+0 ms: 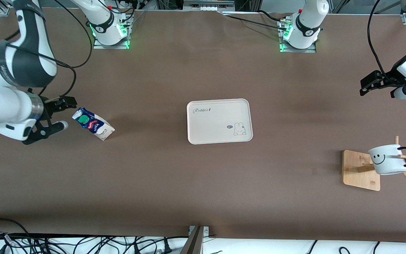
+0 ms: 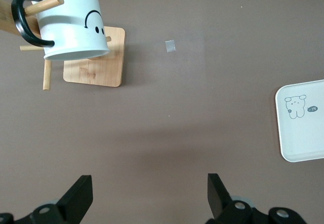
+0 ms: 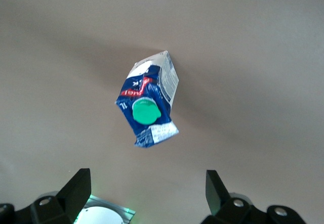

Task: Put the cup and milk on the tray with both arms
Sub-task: 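Reach the right gripper down toward the milk carton, then close the right gripper around the milk carton's body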

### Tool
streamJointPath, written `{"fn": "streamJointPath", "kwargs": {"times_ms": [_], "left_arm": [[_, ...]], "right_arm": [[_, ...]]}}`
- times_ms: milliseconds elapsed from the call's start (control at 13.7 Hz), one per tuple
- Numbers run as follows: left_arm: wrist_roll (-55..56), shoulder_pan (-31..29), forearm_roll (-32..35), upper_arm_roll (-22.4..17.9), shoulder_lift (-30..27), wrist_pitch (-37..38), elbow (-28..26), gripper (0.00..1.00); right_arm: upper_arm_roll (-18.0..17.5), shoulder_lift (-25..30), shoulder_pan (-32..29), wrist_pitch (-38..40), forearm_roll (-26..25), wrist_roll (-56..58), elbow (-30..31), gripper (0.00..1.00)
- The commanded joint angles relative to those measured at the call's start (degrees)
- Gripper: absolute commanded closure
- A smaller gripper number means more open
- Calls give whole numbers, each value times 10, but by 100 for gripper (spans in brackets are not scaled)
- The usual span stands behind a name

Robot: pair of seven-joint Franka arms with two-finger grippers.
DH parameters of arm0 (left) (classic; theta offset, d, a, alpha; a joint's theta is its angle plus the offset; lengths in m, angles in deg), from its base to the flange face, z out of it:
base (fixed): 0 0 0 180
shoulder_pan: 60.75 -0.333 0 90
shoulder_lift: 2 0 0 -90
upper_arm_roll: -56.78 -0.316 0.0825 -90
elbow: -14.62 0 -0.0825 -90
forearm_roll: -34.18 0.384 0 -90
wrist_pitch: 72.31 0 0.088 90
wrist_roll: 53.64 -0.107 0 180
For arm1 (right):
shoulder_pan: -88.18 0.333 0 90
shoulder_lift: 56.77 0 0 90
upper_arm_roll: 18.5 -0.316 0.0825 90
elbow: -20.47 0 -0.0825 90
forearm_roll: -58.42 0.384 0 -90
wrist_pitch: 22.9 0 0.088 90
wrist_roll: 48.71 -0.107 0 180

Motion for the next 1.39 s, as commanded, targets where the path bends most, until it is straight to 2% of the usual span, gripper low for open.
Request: {"fn": "streamJointPath", "kwargs": {"times_ms": [0,365,1022,1314], "left_arm": [[-8,0,-16,-3,3,12,11,0],[-8,0,-15,-3,3,12,11,0],[-9,-1,-16,-3,3,14,11,0],[-9,-1,-16,-3,3,14,11,0]], "right_arm": [[0,-15,-1,-17,-13,46,-5,0],[0,-28,-1,-22,-26,104,-5,0],[-2,-69,0,-34,-18,113,-1,0],[-1,-75,3,-25,31,111,5,0]]}}
